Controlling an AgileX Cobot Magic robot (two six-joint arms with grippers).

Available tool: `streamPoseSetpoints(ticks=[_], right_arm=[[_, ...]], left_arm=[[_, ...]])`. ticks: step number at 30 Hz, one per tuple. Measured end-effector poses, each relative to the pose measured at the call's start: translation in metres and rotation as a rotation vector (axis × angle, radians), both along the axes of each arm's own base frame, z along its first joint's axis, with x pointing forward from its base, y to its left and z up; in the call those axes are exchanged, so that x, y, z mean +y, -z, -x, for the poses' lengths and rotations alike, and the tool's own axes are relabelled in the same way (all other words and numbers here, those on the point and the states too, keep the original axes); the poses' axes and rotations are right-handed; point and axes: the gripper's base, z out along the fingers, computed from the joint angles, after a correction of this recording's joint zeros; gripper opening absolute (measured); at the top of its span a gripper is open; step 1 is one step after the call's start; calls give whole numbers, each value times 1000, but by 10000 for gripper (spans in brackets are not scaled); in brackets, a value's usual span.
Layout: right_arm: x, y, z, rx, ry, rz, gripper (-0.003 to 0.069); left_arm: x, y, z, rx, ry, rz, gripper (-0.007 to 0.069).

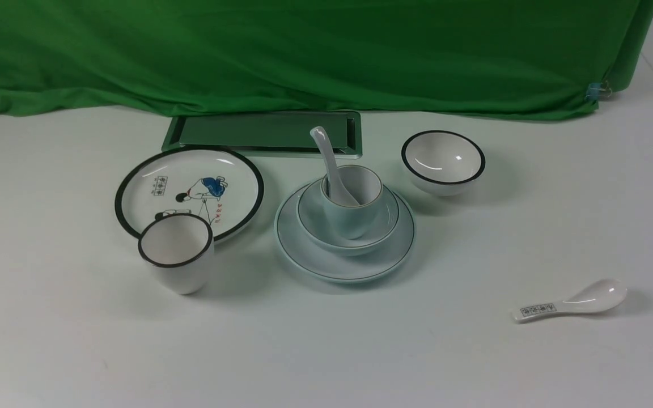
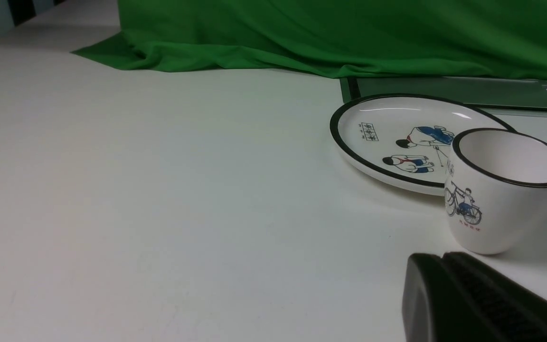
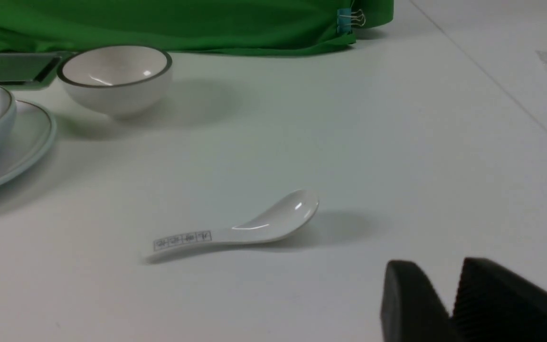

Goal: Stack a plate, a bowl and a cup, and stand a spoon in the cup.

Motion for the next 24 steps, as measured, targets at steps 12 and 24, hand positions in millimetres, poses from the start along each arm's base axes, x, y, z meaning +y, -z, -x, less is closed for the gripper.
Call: streamPoseSetpoints(ticks=[12,24], right_arm=[[0,0,0,0,0,0,213],[0,0,0,0,0,0,237]], left_arm=[[0,0,0,0,0,-1,-30],[0,0,0,0,0,-2,-30]])
